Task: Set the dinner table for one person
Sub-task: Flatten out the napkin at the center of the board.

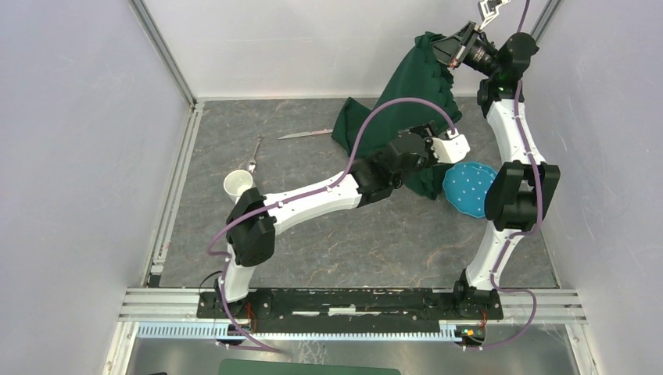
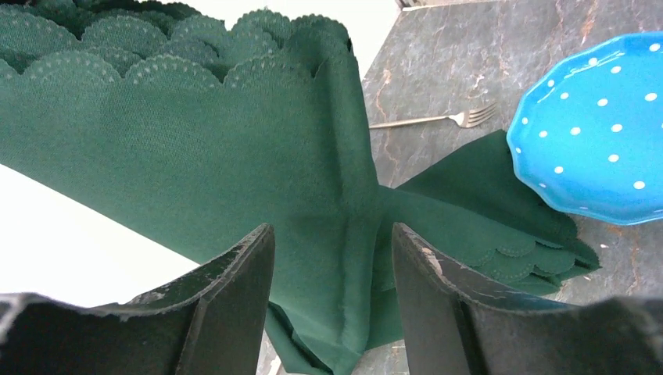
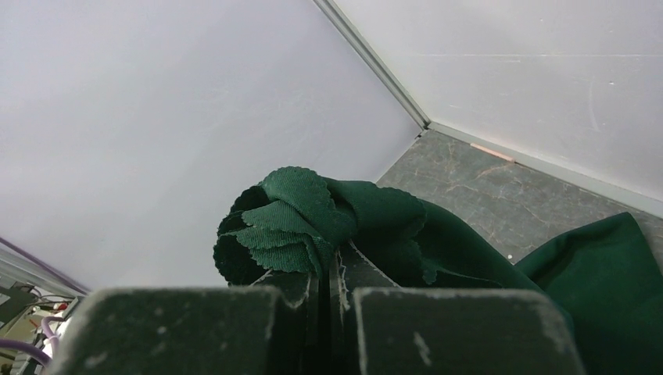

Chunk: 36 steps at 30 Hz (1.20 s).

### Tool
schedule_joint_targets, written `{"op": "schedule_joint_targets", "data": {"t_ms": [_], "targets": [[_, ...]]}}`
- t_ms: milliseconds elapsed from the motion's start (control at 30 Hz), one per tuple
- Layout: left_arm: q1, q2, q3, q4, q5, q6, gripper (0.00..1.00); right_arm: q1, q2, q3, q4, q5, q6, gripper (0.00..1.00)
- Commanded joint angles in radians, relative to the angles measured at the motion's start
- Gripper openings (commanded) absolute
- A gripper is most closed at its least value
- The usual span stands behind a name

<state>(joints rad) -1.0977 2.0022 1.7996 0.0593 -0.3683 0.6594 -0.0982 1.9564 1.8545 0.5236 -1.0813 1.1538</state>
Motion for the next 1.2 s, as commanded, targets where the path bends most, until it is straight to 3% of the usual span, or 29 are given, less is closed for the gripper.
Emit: {"op": "schedule_joint_targets", "data": {"t_ms": [0, 967, 1167], "targets": [[-0.024, -0.012, 0.014, 0.060, -0.015, 0.024, 0.64, -0.005, -0.073, 0.012, 0.096, 0.006, 0.018, 0.00], [-0.038, 0.058, -0.015, 0.123, -0.022, -0.010, 0.74, -0.006, -0.119, -0.065, 0.154, 0.014, 0.054, 0.00], [-0.036, 0.078, -0.044, 0.193, -0.091, 0.012, 0.74, -0.006, -0.136, -0.084, 0.164, 0.017, 0.056, 0.00]]}}
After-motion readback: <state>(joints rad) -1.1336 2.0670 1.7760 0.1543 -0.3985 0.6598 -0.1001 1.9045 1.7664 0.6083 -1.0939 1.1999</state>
